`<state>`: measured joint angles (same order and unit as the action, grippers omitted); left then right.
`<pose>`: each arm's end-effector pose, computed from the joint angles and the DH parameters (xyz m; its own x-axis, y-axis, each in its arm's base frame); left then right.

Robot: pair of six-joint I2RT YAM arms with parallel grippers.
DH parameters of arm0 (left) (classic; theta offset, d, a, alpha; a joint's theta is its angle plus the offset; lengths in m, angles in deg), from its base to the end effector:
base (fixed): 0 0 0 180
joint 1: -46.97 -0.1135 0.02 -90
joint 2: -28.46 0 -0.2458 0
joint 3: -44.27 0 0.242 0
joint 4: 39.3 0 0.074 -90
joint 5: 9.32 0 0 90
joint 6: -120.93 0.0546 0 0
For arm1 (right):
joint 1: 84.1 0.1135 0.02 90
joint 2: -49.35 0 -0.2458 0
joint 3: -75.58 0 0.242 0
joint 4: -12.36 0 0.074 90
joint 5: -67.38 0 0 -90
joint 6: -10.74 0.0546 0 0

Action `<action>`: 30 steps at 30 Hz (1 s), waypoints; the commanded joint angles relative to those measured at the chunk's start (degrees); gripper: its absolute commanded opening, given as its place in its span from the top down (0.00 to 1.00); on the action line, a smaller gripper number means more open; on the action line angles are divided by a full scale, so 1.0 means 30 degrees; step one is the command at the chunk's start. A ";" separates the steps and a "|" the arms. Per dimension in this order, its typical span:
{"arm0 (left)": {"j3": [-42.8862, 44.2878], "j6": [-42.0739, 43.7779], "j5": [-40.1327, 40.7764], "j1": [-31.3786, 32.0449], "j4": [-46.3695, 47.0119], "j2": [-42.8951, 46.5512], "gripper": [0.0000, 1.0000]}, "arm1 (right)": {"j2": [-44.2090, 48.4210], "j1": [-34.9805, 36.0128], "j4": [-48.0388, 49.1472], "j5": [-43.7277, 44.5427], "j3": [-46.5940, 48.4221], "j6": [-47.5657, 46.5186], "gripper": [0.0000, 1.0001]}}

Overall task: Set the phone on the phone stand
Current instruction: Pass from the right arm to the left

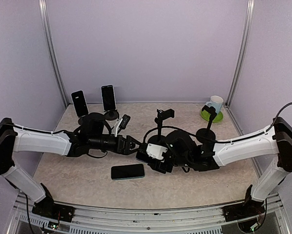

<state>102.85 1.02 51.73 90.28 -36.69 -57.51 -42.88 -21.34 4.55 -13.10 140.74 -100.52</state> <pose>0.2207 -0.2443 0.1963 -0.7231 0.0820 -0.6858 0.6454 0.4340 -0.6286 0.1682 0.3070 0.1759 0.0515 -0.6813 -0.7302 -0.8542 0.3488 -0.3856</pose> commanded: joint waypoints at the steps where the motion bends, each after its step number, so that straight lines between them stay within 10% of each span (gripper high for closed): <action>1: 0.0548 -0.0228 -0.1609 0.0295 0.1353 -0.0802 0.09 | 0.1026 0.0617 0.2144 0.2502 -0.0279 -0.0548 0.60; 13: 0.0720 -0.1748 -0.2766 0.0329 0.3265 -0.2481 0.26 | 0.2089 0.1248 0.3599 0.2712 -0.1289 -0.1285 0.62; 30: 0.1165 -0.2182 -0.3395 0.1277 0.4178 -0.3494 1.00 | 0.2031 0.1853 0.4254 0.3346 -0.1436 -0.1997 0.61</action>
<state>105.08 -5.78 42.40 93.67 -26.65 -67.02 -38.79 -16.81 12.90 -4.14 136.76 -105.87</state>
